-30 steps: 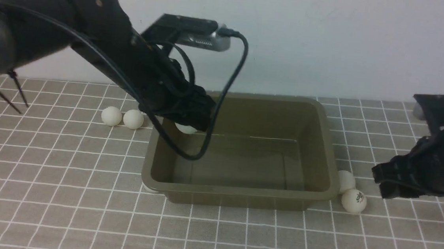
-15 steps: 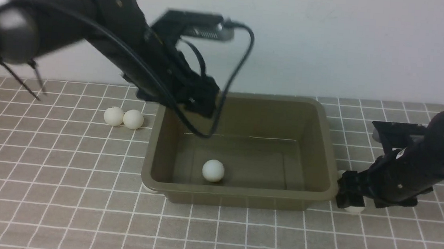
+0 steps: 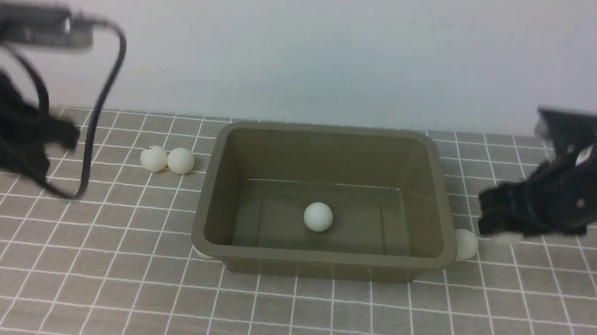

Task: Put the table tennis balls into the box on the grey coffee tablecloth.
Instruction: 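Reach for and grasp a ping pong ball on the table, then release the ping pong ball into the bin and lift the gripper away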

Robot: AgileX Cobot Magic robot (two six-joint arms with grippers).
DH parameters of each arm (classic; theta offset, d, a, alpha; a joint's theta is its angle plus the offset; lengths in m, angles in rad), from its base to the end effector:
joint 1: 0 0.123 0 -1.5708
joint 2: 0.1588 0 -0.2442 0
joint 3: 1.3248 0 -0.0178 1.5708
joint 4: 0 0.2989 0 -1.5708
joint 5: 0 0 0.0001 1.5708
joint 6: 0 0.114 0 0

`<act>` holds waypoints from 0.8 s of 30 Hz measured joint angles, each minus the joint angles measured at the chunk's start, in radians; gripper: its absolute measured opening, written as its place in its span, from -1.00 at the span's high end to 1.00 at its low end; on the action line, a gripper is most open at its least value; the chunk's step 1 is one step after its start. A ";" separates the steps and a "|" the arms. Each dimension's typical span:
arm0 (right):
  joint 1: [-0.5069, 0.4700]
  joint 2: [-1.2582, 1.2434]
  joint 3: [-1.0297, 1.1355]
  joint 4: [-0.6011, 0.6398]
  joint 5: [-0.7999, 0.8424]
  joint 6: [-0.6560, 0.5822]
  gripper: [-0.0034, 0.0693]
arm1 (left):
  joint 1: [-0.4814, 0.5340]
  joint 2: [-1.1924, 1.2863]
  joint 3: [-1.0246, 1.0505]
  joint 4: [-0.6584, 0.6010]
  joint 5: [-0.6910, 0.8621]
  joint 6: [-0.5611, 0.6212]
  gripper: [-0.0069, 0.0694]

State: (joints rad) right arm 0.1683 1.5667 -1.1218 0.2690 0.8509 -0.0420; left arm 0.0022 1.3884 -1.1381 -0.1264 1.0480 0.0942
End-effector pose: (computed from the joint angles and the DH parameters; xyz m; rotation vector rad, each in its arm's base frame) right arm 0.3562 0.0837 0.1726 -0.0962 2.7735 0.3582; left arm 0.3322 -0.0117 0.2302 0.0676 2.7727 -0.1435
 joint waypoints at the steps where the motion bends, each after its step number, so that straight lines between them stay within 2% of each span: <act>1: 0.023 -0.025 -0.038 0.024 -0.007 -0.018 -0.10 | 0.000 0.011 0.060 -0.019 -0.044 0.020 0.83; 3: 0.043 -0.027 -0.066 0.044 -0.012 -0.034 -0.10 | -0.004 0.029 0.109 -0.049 -0.089 0.051 0.83; 4: 0.072 -0.008 -0.123 0.068 -0.008 -0.045 -0.10 | -0.018 0.070 0.162 -0.111 -0.178 0.106 0.81; 7: 0.100 0.054 -0.192 0.080 0.012 -0.048 -0.10 | -0.036 0.121 0.181 -0.201 -0.257 0.181 0.72; 9: 0.119 0.132 -0.262 0.080 0.047 -0.048 -0.11 | -0.049 0.166 0.183 -0.282 -0.305 0.231 0.58; 10: 0.121 0.162 -0.286 0.080 0.064 -0.048 -0.15 | -0.052 0.177 0.183 -0.310 -0.317 0.250 0.51; 11: 0.124 0.215 -0.331 0.079 0.099 -0.048 -0.30 | -0.056 0.202 0.183 -0.356 -0.334 0.283 0.39; 12: 0.125 0.215 -0.336 0.079 0.103 -0.048 -0.30 | -0.056 0.205 0.183 -0.367 -0.339 0.292 0.37; 15: 0.126 0.274 -0.389 0.060 0.142 -0.048 -0.65 | -0.058 0.236 0.183 -0.428 -0.351 0.352 0.10; 16: 0.126 0.282 -0.416 0.023 0.159 -0.041 -0.80 | -0.058 0.245 0.183 -0.445 -0.351 0.378 -0.01; 19: 0.126 0.274 -0.430 -0.046 0.161 -0.024 -0.87 | -0.058 0.253 0.183 -0.467 -0.354 0.411 -0.16; 20: 0.122 0.254 -0.434 -0.145 0.168 0.019 -0.87 | -0.058 0.256 0.183 -0.472 -0.358 0.425 -0.23; 24: 0.059 0.235 -0.432 -0.287 0.213 0.121 -0.72 | -0.058 0.256 0.183 -0.474 -0.360 0.436 -0.28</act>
State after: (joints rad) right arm 0.2273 1.8015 -1.5543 -0.0184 1.0641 0.0791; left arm -0.0554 1.6445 -0.9551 -0.6008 0.6876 0.5306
